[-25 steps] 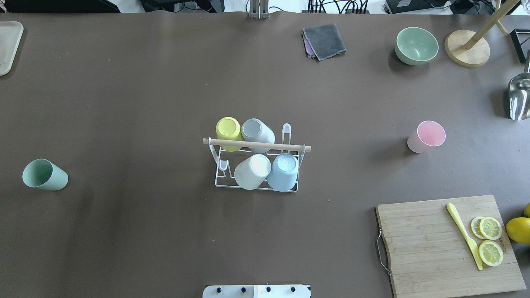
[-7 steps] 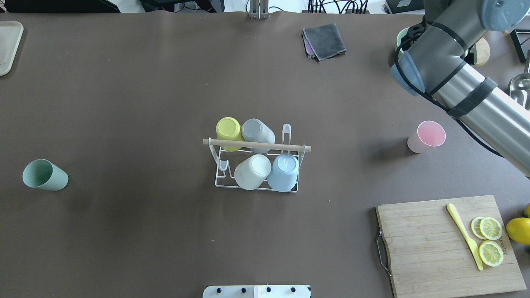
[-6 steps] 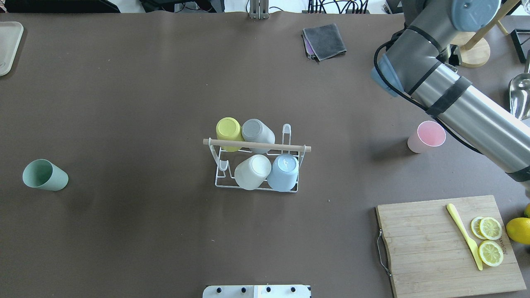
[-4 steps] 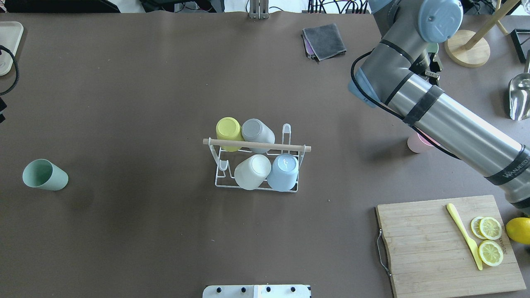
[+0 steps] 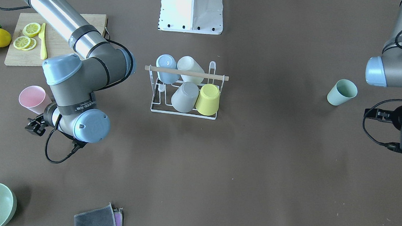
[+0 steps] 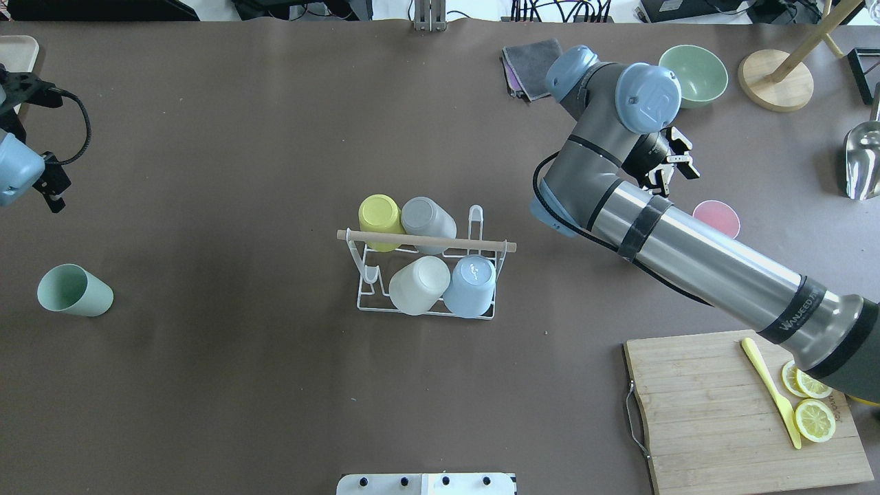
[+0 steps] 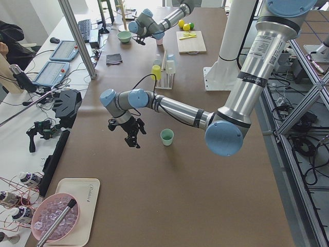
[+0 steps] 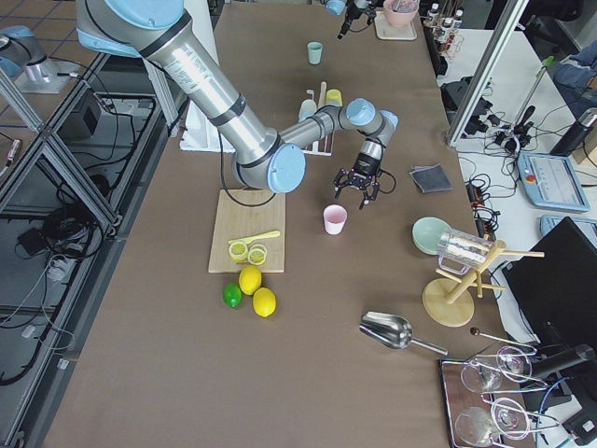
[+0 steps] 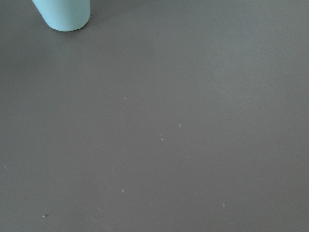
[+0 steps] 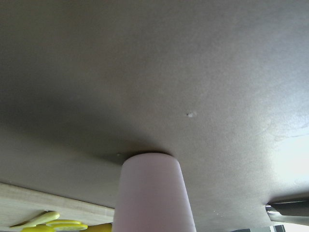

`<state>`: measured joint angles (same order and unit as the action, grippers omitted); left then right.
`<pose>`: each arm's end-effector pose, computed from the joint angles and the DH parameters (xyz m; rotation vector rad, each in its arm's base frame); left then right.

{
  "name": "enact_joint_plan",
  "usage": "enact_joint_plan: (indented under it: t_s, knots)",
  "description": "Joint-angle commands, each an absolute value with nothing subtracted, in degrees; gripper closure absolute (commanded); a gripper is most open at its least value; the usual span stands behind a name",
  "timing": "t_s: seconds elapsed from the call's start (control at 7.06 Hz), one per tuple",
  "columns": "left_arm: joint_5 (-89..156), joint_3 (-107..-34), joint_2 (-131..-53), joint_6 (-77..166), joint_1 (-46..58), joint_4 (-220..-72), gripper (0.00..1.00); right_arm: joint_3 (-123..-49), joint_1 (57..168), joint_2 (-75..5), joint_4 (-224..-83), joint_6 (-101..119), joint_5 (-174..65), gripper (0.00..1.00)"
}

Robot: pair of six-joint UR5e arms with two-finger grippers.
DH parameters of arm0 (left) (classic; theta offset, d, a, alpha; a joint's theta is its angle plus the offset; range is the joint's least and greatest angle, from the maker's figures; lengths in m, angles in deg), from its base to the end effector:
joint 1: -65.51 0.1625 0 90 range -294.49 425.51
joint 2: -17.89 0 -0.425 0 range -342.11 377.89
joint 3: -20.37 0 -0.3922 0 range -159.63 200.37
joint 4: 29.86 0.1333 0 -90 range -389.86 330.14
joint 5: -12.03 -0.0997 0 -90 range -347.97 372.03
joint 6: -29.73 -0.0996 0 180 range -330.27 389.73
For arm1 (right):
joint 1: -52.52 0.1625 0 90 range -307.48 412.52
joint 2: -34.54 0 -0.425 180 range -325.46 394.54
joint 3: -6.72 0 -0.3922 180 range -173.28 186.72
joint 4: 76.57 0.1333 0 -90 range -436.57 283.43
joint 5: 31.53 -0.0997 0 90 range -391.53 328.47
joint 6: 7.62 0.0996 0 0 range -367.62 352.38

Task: Place cup on cup holder

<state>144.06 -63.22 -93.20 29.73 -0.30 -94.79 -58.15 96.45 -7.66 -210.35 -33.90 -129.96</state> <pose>0.1921 -0.5902 0.5504 -0.3241 0.6823 0.3356 -0.4465 -0.5949 0.4246 -0.4128 -0.0854 -1.2183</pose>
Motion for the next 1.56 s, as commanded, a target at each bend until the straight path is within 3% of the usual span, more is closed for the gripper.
enact_joint_plan:
  t_s: [0.0,1.42]
  knots:
    - [144.48,-61.63,-93.37,33.42,2.92,-97.01,0.02,-57.53,93.66,-7.91,-210.43,-34.60,-127.07,0.00]
    - [148.17,-55.04,-96.98,30.11,8.56,-88.06,0.02,-58.23,90.66,-10.72,-210.43,-37.94,-120.74,0.01]
